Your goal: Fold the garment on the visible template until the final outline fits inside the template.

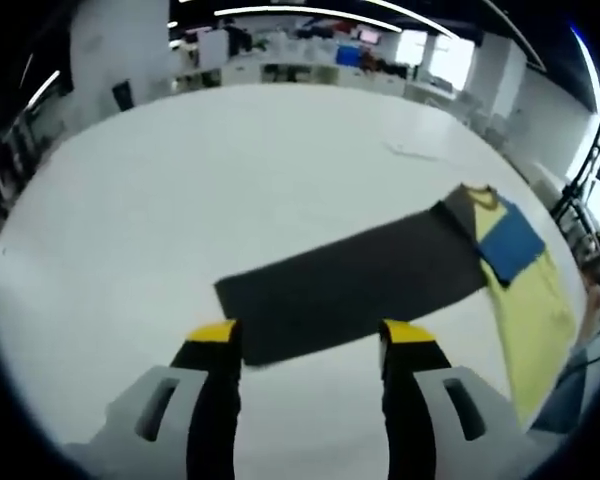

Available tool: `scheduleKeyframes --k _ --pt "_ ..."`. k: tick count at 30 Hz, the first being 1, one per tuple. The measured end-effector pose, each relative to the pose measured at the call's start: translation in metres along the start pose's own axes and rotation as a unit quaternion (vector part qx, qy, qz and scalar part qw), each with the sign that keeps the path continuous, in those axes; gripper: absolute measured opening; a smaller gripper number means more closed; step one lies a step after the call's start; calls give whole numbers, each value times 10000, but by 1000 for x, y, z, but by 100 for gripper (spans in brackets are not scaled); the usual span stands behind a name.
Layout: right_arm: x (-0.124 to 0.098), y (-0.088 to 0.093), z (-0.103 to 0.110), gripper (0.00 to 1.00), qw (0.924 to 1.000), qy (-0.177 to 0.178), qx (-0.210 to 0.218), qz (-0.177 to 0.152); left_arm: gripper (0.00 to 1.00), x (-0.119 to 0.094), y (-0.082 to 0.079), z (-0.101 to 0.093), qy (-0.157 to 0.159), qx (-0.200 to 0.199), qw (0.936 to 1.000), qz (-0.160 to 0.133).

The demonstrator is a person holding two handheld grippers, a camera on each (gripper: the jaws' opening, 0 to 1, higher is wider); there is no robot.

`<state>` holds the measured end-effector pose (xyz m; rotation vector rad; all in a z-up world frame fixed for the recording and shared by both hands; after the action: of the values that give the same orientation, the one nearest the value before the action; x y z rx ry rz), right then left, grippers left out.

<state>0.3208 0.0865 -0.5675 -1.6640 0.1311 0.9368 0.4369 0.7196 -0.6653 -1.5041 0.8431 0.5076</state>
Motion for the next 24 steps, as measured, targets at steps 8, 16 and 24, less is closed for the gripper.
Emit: scheduleKeyframes --k 8,16,24 --pt "2 -1 1 100 10000 -25 -9 41 47 -1 -1 9 -200 -145 9997 -91" --pt "3 1 2 100 9999 -49 0 101 42 5 -4 19 -291 -216 9992 -171" --pt "3 3 2 100 9999 -22 26 141 37 13 -2 29 -425 -258 9986 -174"
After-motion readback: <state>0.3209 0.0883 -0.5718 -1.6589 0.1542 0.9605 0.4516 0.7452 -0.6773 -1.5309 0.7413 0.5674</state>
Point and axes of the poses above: the point that each gripper's makers call its tool centre point, and the gripper's own axes: x roughly forward along the fingers, z roughly to its left, y roughly out of its underside, the point moved 7 cm from there along -x, roughly backward along the fingers, and after that the axes turned 2 degrees about y, right-handed, at the moved point
